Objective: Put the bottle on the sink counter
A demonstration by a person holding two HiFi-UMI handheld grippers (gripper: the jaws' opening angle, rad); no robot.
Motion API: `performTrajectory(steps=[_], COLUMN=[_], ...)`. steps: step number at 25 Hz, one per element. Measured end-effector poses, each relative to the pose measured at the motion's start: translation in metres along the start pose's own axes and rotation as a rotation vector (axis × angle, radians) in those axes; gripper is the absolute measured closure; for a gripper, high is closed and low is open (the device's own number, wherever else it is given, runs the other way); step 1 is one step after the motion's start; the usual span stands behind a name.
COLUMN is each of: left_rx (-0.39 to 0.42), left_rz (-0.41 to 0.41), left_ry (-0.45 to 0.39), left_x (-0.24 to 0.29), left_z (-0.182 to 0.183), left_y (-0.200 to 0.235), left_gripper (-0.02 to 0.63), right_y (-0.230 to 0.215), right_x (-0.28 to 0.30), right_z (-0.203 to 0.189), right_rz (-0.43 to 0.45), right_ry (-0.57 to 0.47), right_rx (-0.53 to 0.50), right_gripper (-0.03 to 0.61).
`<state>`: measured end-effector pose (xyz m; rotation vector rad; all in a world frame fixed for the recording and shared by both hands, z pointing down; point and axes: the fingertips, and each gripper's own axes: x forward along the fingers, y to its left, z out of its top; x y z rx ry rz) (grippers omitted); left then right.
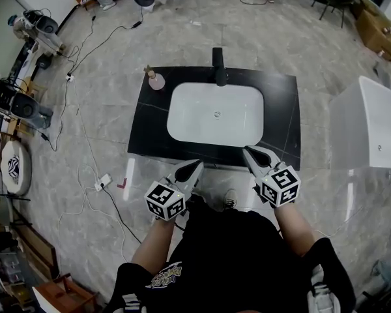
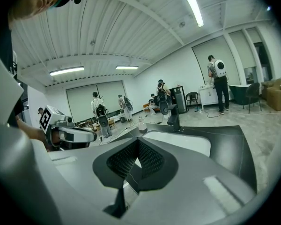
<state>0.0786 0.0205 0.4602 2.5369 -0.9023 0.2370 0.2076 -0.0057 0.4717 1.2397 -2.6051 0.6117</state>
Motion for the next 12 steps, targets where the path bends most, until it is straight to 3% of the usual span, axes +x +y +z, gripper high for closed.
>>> performTrajectory(steps=[12], left_rx=[-0.015], left_rz=[0.034], left_ry=[-0.007], left_x=[-0.022], left_z=[-0.013], left_y=[0.0], left_gripper=[0.614], right_y=[0.018], right_x=[0.006], right_z=[-0.007], right_rz=[0.034], right_ry=[0.009], right_rx=[-0.014], right_gripper=[0.552])
